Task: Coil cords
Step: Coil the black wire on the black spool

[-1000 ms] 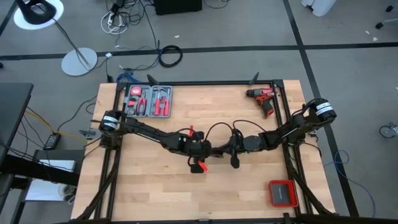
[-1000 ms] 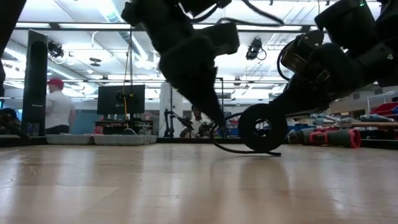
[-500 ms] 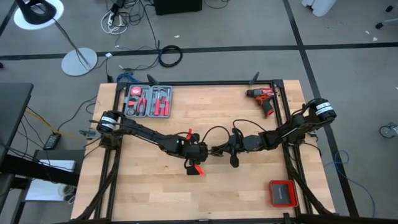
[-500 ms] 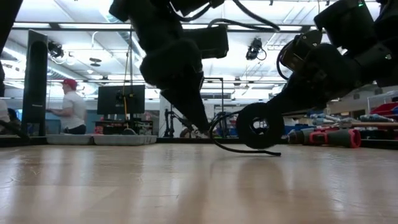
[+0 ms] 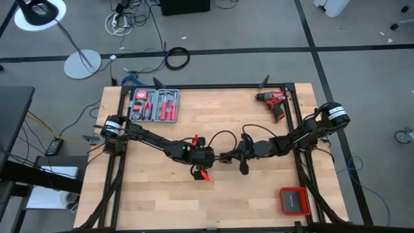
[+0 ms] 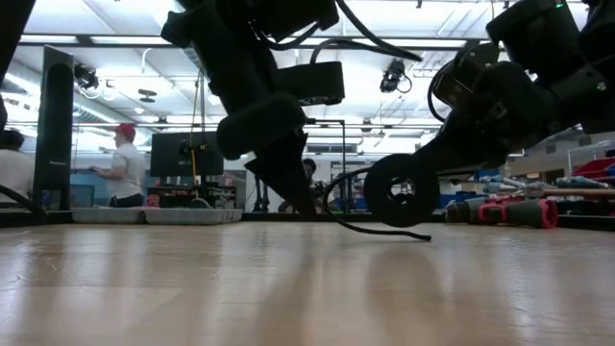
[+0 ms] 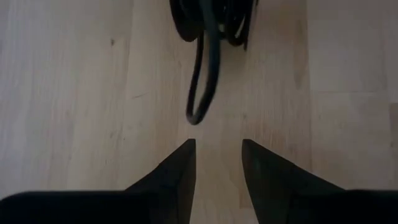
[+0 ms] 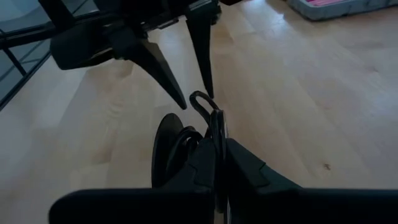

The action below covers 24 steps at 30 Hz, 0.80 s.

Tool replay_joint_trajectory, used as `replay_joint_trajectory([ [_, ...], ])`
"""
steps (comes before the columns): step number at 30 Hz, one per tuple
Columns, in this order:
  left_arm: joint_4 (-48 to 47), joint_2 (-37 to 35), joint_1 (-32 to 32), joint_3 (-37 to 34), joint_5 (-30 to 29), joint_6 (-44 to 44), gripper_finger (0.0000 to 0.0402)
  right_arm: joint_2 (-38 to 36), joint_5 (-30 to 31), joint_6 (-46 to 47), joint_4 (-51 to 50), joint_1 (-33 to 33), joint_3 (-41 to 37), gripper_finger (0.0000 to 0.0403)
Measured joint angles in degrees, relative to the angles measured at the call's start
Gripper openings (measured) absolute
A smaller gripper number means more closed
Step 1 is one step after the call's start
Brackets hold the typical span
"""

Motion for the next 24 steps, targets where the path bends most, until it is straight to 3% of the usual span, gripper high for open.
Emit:
replay_joint_trajectory([
  [18, 18.5, 3.5, 0.8, 0.1, -0.4, 3.5, 0.0132, 0.0, 2.1, 0.0, 1.5, -0.8, 0.0, 0.0013],
  [24, 17.4, 4.0, 0.8, 0.1, 0.1, 3.5, 0.0132, 0.1, 2.1, 0.7, -0.3, -0.8, 0.0, 0.0013],
])
